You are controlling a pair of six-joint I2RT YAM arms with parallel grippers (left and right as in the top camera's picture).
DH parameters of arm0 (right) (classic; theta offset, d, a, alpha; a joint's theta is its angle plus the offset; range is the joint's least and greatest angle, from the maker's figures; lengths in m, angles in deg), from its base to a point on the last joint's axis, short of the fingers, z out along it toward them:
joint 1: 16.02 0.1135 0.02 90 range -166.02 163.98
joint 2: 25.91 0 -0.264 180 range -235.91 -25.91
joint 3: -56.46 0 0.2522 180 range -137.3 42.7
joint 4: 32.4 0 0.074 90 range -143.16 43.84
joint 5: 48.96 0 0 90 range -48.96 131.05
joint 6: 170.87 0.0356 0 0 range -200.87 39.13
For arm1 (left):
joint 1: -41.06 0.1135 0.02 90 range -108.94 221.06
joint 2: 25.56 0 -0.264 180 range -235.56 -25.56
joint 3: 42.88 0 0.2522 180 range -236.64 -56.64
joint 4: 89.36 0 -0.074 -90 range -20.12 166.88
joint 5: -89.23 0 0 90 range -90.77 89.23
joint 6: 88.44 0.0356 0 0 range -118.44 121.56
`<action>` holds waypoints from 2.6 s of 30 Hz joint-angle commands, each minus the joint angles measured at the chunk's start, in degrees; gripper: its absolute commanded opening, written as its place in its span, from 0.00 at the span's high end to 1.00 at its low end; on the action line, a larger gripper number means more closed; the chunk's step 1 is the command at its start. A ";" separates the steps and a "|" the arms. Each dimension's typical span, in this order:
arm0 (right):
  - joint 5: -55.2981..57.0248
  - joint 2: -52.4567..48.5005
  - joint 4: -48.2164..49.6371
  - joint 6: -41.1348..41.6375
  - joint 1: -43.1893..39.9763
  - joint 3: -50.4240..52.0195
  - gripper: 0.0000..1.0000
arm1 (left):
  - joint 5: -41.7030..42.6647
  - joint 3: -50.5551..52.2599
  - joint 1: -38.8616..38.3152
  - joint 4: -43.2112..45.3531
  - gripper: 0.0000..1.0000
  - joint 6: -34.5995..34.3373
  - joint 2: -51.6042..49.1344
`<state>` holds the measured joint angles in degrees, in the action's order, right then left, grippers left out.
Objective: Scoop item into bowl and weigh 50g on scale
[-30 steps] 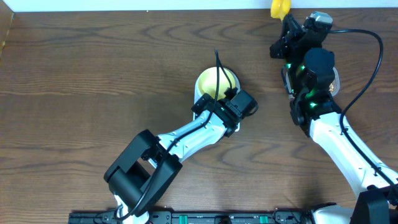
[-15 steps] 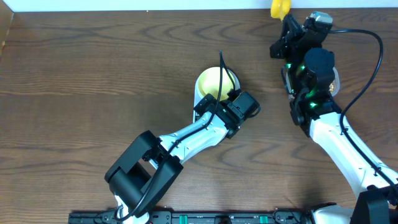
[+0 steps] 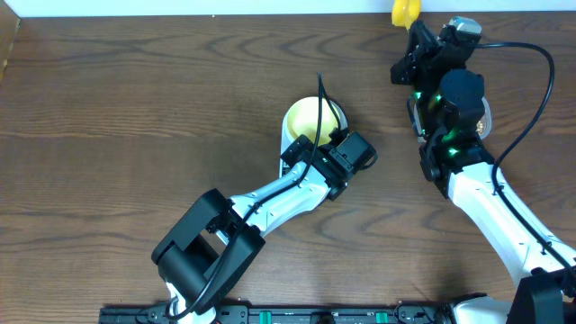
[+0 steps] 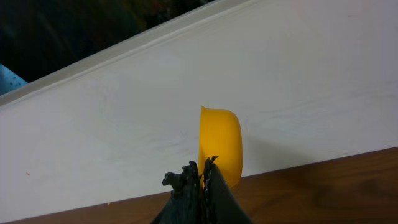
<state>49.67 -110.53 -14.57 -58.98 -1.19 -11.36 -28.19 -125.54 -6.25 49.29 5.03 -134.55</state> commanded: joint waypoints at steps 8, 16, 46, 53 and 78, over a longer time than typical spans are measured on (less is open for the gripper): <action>0.24 -0.15 0.35 0.33 -0.28 -1.07 0.99 | -1.81 -1.09 0.26 0.68 0.09 0.42 -0.76; 0.24 -0.15 0.33 0.31 -0.28 -1.07 0.99 | -1.81 -1.09 0.37 0.46 0.09 1.09 -1.29; 0.22 -0.15 0.33 0.33 -0.28 -1.07 0.99 | -1.51 -1.09 0.09 0.90 0.09 3.63 -2.36; 0.22 -0.15 0.33 0.33 -0.28 -1.07 0.99 | -1.31 -1.09 -0.26 1.25 0.09 4.26 -2.36; 0.24 -0.15 0.09 0.31 -0.28 -1.07 0.99 | -3.30 -6.51 -0.94 -4.76 0.09 4.81 -7.37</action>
<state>49.67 -110.53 -14.63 -58.98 -1.19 -11.36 -32.45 -132.12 -7.21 45.09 10.54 -139.58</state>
